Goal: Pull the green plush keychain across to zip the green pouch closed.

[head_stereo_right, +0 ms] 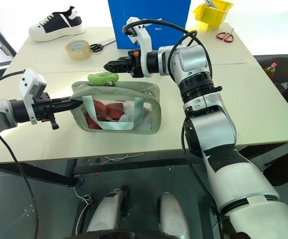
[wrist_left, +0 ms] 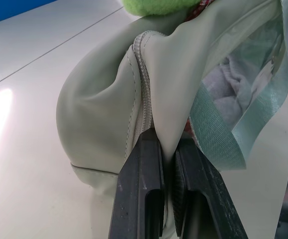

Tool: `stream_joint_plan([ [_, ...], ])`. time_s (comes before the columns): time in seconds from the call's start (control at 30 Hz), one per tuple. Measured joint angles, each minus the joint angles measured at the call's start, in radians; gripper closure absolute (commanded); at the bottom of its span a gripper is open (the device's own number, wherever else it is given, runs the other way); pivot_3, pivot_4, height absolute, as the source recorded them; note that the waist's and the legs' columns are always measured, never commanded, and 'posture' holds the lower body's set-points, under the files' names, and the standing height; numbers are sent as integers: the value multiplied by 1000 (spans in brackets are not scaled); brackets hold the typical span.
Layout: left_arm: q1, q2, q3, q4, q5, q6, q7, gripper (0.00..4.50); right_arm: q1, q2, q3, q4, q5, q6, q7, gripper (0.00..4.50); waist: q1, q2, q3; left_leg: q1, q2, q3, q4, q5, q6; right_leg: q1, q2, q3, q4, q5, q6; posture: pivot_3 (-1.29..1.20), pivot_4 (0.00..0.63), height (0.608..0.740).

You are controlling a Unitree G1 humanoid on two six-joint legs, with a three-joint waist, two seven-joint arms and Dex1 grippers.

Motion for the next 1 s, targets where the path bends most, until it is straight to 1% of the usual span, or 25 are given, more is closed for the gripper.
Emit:
stream_joint_plan([
  [0.2, -8, -1, -9, 8, 4, -9, 0, 4500, 36, -1, 20, -65, -6, 39, 19, 2030, 1, 0, 0, 0, 0, 0, 0, 0, 0, 0, 0, 0, 0, 0, 0, 0, 150, 740],
  [0.27, -10, -3, -10, 10, 7, -11, 0, 4500, 46, -1, 20, -65, -11, 40, 8, 1492, 1, 0, 0, 0, 0, 0, 0, 0, 0, 0, 0, 0, 0, 0, 0, 0, 150, 740],
  [0.3, -10, -3, -10, 11, 8, -13, 0, 4500, 46, -1, 19, -65, -11, 41, 6, 1142, 1, 0, 0, 0, 0, 0, 0, 0, 0, -1, 0, 0, 0, 0, 0, 0, 150, 740],
  [0.33, -11, -3, -11, 11, 10, -15, -1, 4500, 46, -1, 17, -65, -11, 42, 5, 732, 0, 0, 0, 0, 0, 0, 0, 0, 0, -1, 0, 0, 0, 0, 0, 0, 150, 740],
  [0.37, -11, -3, -12, 12, 11, -18, -1, 4500, 46, -2, 17, -65, -11, 45, 4, 157, 0, 0, 0, 0, 0, 0, 0, 0, 0, -1, 0, 0, 0, 0, 0, 0, 150, 740],
  [0.4, -11, -3, -12, 12, 12, -19, -2, 4500, 46, -2, 16, -65, -11, 49, 1, 67, 0, 0, 0, 0, 0, 0, 0, 0, 0, -1, 0, 0, 0, 0, 0, 0, 150, 740],
  [0.6, -17, -8, -16, 18, 22, -25, -5, 4500, 18, 14, -68, 0, 24, 140, -82, 67, 1, 0, 0, 0, 0, 0, 0, 0, 0, -1, -1, 0, 0, 0, 0, 0, 150, 740],
  [0.87, -18, -9, -18, 20, 28, -29, -9, 4500, -3, 45, -98, 28, 57, 303, -106, 67, 0, 0, 0, 0, 0, 0, -1, 0, 0, -1, -2, 1, 0, 0, 0, 0, 150, 740],
  [1.0, -18, -15, -18, 19, 34, -30, -8, 4500, -4, 56, -100, 28, 60, 330, -110, 67, 0, 0, 0, 0, 0, 0, -1, 0, 0, -1, -2, 1, 0, 0, 0, 0, 150, 740],
])
